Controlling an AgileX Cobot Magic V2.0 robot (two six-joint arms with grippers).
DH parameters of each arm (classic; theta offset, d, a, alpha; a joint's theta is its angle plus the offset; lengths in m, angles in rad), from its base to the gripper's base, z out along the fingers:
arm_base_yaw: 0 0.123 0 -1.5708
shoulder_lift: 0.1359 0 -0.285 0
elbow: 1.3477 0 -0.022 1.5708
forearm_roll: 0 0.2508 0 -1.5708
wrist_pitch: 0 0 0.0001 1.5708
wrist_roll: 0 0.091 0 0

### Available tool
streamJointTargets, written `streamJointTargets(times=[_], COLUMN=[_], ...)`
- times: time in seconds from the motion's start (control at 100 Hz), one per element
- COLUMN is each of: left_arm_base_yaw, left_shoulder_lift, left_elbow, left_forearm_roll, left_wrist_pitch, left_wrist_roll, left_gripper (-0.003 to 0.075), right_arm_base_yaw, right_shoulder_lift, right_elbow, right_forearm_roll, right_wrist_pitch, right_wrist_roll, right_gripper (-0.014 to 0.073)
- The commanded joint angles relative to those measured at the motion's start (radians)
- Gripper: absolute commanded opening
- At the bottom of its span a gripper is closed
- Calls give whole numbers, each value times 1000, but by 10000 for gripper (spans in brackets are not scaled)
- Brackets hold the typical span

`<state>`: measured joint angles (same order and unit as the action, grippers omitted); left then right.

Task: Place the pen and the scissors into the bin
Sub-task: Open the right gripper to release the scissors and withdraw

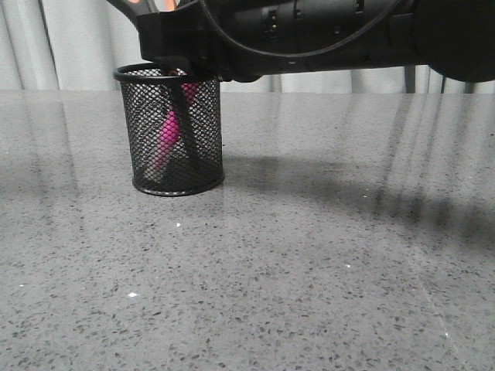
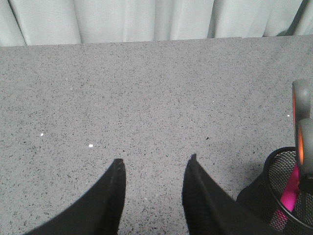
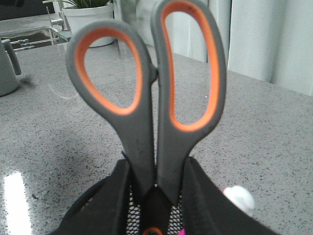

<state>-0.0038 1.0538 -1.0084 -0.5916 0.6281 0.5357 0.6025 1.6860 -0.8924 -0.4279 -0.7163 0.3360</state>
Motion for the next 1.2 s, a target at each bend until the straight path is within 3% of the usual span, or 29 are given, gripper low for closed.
streamJointTargets(times=[0.0,0.21,0.3,0.59,0.76,0.99,1.08,1.19], left_arm_base_yaw=[2,2,2,2,2,2,2,2], left_shoulder_lift=[-18,-18,-18,-18,-18,-24,-39,-75], left_elbow=[-26,-26,-26,-26,-26,-26,-26,-14], left_forearm_roll=[-35,-35,-35,-33,-28,-28,-28,-23], left_wrist_pitch=[-55,-55,-55,-55,-55,-59,-73,-95], left_wrist_roll=[-11,-11,-11,-11,-11,-11,-11,-11], left_gripper=[260,260,260,260,260,253,172,-1], right_arm_base_yaw=[-2,-2,-2,-8,-43,-131,-167,-212], right_shoulder_lift=[-40,-40,-40,-44,-90,-264,-352,-466], right_elbow=[-22,-22,-22,-22,-20,-20,-20,-20], right_forearm_roll=[18,6,5,5,5,5,5,5], right_wrist_pitch=[-72,-83,-105,-237,-314,-155,-23,182], right_wrist_roll=[-10,-10,-10,-10,-10,-10,-10,-10], right_gripper=[8,225,278,302,244,-55,-74,-74])
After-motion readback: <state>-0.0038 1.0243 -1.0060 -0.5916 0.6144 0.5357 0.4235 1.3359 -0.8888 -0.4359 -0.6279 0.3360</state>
